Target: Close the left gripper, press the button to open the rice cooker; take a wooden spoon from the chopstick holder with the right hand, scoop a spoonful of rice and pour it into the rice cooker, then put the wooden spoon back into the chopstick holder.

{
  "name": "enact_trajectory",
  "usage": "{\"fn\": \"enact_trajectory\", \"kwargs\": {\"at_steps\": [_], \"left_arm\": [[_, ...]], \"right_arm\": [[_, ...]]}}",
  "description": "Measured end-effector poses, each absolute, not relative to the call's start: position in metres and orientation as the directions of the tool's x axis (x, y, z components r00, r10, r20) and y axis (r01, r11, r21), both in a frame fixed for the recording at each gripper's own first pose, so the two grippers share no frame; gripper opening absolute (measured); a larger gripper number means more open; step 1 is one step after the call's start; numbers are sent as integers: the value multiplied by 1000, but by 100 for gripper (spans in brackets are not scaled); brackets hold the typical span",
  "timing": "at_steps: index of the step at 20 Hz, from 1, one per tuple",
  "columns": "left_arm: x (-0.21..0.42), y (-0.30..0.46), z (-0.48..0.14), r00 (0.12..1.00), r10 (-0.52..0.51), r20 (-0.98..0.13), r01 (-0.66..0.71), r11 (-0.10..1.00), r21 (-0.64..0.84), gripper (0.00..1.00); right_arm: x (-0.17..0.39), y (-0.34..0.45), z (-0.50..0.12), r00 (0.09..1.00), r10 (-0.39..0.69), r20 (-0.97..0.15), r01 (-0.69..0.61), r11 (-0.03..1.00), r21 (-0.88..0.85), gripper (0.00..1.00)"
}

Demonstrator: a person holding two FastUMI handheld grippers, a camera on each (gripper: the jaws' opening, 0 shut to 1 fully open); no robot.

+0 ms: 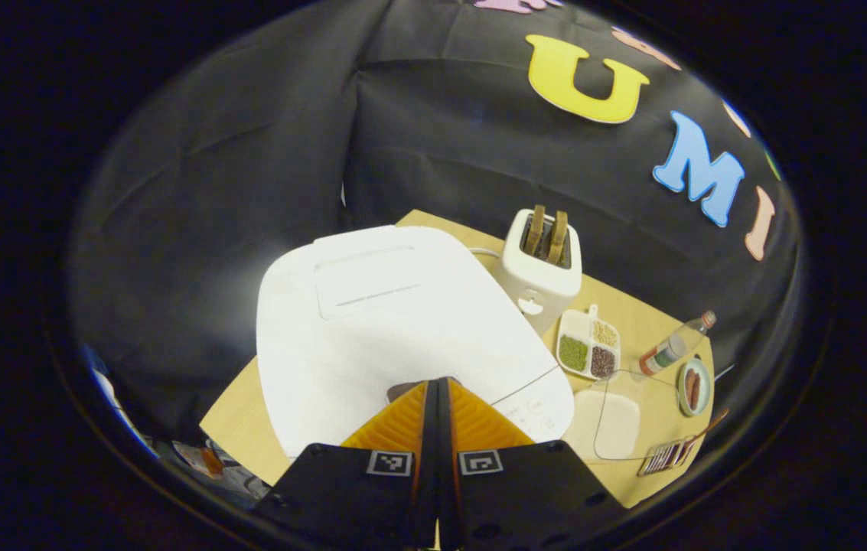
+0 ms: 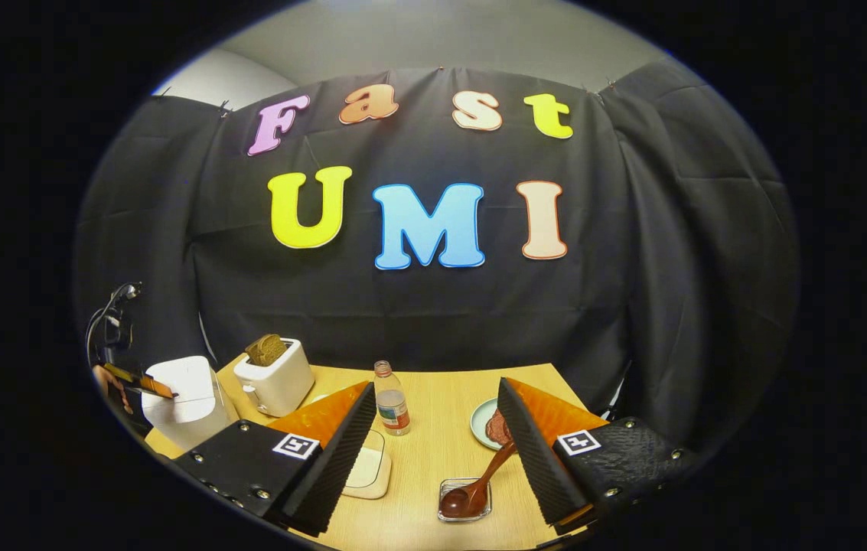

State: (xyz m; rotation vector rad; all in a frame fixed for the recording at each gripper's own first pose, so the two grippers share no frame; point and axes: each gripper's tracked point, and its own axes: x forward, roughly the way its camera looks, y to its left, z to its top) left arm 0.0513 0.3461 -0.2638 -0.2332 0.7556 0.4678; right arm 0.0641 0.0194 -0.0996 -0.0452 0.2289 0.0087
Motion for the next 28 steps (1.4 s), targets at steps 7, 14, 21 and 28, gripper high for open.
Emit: {"fn": "enact_trajectory", "kwargs": {"at_steps": [7,14,21,28], "left_arm": [[38,334,-284,598,300,-743,-468,883,-21,8],[52,341,-275,594,294,-749,-486,873,-43,9],[74,361,-145,761,475,-443,-524,851,13,12],[54,280,-38,904,410,-118,-418,907,-47,96]], "right_arm": [[61,13,-96,975,7,-222,-17,999,-43,97],[51,5,-98,974,8,-225,-18,999,-41,97],[53,-17,-91,978,-13,-208,7,999,-33,97],[59,-41,-85,983,-28,-184,25,999,-23,97]]}}
